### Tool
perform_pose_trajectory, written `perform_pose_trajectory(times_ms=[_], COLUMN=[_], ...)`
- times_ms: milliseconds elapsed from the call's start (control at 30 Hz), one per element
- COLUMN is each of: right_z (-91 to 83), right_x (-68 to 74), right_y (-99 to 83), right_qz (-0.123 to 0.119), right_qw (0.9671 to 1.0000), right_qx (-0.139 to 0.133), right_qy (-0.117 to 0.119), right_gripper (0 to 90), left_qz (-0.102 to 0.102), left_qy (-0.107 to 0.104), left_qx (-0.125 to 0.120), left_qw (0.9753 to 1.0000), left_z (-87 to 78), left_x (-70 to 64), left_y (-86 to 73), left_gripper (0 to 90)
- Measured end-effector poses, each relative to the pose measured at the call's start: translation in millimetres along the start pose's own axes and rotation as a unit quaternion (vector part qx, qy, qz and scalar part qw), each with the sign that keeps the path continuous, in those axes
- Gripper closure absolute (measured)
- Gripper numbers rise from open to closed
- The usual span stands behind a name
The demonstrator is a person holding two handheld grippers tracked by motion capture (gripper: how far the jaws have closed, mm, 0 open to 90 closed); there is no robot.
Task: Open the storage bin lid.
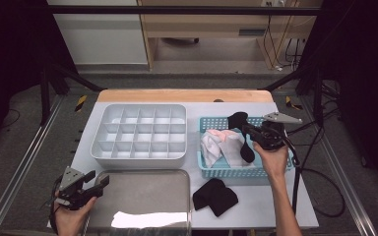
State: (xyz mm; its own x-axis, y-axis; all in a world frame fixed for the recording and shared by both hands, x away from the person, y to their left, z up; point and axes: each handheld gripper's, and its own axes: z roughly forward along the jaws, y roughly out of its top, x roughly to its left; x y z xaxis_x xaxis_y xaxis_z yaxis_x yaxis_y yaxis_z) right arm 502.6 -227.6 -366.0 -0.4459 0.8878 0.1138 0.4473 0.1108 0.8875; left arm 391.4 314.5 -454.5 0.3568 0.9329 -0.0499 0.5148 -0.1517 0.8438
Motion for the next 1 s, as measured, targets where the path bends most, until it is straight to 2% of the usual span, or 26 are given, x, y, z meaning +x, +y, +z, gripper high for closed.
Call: perform_pose_trajectory(times_ms=[133, 300, 533, 833, 1000], right_z=[-13.7, -25.2, -34.9, -58.2, -71.8], right_x=[10.9, 18.3, 28.9, 46.4, 57.2], right_y=[4.1, 8.3, 12.5, 26.0, 31.1], right_qz=[-0.01, -0.006, -0.017, -0.034, -0.048], right_qw=[0.9993, 0.9972, 0.995, 0.9902, 0.9872], right_qx=[-0.03, -0.06, -0.078, -0.113, -0.124], right_qy=[0.019, 0.044, 0.059, 0.075, 0.088], right_gripper=[86.0, 86.0, 86.0, 86.1, 86.2], left_qz=[-0.001, 0.0, -0.001, -0.003, -0.002], left_qy=[-0.002, -0.005, -0.006, -0.008, -0.008], left_qx=[0.0, -0.001, -0.002, -0.002, -0.003], left_qw=[1.0, 1.0, 1.0, 1.0, 1.0], left_z=[-0.1, -0.8, -0.3, -0.5, 0.1], left_x=[-0.5, -1.9, -2.1, -2.4, -3.1], left_y=[0.3, 0.6, 0.6, 0.4, 0.4], left_gripper=[40.0, 40.0, 39.9, 39.9, 39.9])
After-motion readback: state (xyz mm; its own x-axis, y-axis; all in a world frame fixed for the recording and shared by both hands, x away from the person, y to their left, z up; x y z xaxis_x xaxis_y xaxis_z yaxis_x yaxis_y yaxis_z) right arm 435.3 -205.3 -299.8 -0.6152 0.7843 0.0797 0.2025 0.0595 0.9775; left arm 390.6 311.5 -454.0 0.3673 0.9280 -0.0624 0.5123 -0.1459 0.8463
